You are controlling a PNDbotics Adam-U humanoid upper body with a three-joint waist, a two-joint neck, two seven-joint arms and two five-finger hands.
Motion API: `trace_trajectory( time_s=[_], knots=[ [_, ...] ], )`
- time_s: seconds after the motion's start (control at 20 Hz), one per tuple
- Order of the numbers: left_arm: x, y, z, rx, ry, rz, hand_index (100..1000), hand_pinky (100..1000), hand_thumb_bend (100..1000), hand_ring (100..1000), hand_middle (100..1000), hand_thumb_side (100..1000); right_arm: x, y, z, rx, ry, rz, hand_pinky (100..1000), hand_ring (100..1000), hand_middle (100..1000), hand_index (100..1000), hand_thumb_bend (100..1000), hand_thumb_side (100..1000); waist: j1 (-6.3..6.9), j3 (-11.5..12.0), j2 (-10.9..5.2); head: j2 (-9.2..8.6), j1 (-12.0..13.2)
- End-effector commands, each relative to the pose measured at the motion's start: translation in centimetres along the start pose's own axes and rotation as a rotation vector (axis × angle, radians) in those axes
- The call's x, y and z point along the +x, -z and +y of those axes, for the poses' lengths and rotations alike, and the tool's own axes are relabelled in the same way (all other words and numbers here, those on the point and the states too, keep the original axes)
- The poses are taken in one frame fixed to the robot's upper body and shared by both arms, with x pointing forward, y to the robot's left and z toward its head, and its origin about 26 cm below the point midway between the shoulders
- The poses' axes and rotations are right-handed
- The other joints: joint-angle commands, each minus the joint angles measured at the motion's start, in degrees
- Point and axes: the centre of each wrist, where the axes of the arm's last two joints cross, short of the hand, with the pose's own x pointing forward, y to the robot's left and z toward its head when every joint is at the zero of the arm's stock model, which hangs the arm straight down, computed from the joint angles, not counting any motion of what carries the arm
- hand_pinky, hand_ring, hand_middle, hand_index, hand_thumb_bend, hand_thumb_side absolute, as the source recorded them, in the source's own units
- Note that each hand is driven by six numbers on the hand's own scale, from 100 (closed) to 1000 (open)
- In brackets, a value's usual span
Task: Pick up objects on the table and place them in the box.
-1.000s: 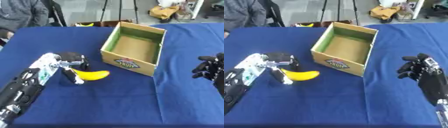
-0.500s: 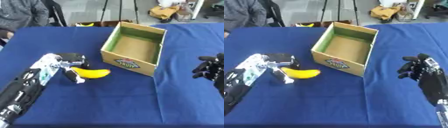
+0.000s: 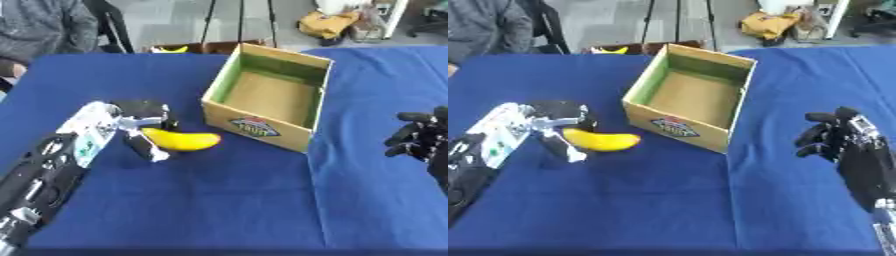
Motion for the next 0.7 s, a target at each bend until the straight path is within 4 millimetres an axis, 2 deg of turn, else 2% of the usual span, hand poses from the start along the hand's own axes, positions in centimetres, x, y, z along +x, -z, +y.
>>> trace_trajectory(
  time_s=[0.05,0.4,0.7],
  knots=[
    [-0.9,-2.2,3.2,0.057,0.052,0.028,669,599,214,555,529,372,0.9,0.1,-0.3,0.005,-0.017,-0.024,565,603,520,771,100,957,0.03,-0.11,-0.87,0.30,0.03],
    [-0.7,-3.3,6.8,0.139,0.089,0.018,669,601,215,554,529,342,0.9,0.2,-0.3,0.012,-0.017,-0.023,565,603,520,771,100,959,0.25,-0.75,-0.97,0.30,0.27],
    [-0.4,-2.4,9.3,0.194,0.101,0.000,670,606,205,556,531,328,1.1,0.5,-0.1,0.033,-0.021,-0.027,566,603,520,771,100,957,0.66,-2.44,-0.82,-0.01,1.25]
  ],
)
